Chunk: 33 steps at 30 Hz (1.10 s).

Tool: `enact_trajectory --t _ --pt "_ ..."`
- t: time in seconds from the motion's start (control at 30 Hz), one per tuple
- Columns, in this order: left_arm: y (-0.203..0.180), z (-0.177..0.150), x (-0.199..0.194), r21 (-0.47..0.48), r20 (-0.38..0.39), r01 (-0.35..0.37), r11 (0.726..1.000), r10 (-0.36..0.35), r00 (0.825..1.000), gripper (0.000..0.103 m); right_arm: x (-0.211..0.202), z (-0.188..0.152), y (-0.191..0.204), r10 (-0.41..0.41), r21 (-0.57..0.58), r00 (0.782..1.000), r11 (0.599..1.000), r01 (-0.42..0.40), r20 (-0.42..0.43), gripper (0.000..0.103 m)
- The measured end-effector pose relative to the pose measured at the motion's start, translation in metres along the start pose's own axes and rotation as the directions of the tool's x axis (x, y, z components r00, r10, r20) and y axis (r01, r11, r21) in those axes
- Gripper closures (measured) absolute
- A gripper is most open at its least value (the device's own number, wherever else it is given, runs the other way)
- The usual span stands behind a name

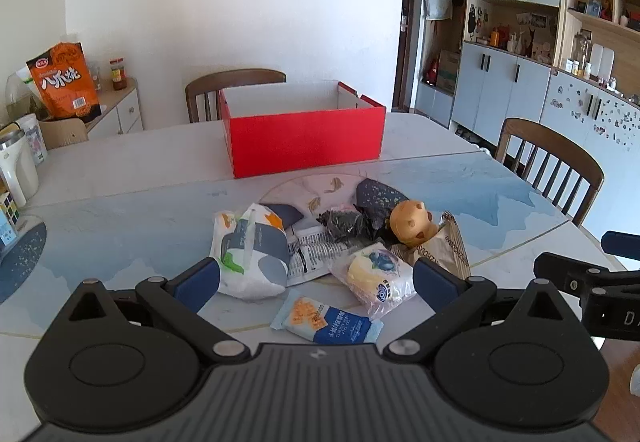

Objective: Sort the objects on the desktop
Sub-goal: 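Move both tools toward the pile of packages on the table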

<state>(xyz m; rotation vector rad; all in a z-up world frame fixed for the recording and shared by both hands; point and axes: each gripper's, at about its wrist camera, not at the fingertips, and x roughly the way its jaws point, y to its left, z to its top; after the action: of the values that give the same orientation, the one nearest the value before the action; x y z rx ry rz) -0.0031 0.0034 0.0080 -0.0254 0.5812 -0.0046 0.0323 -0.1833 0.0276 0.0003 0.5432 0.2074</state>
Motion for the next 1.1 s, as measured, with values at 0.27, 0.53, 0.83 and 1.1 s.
enact_trajectory --t 0.27,0.53,0.83,1.1 --pt "0.0000 -0.0011 -0.0013 -0.012 0.026 -0.030 0.999 0.030 0.999 0.000 -0.0011 0.0023 0.0013 0.006 0.000 1.000 1.000 -0.006 0.008 0.002" --pt "-0.0020 -0.0019 -0.0010 -0.006 0.021 -0.020 1.000 0.020 1.000 0.000 -0.0003 -0.0002 0.0023 0.021 -0.005 1.000 1.000 -0.021 0.006 0.002" --pt "-0.0061 -0.0029 0.0004 0.001 0.008 -0.024 1.000 0.024 1.000 0.000 -0.0005 -0.0007 -0.0016 0.020 0.006 1.000 1.000 -0.021 0.004 0.002" --pt "-0.0054 -0.0039 0.0002 -0.013 0.002 -0.049 0.999 0.049 0.999 0.000 -0.0006 -0.0010 -0.0030 0.022 0.005 1.000 1.000 -0.022 0.006 0.002"
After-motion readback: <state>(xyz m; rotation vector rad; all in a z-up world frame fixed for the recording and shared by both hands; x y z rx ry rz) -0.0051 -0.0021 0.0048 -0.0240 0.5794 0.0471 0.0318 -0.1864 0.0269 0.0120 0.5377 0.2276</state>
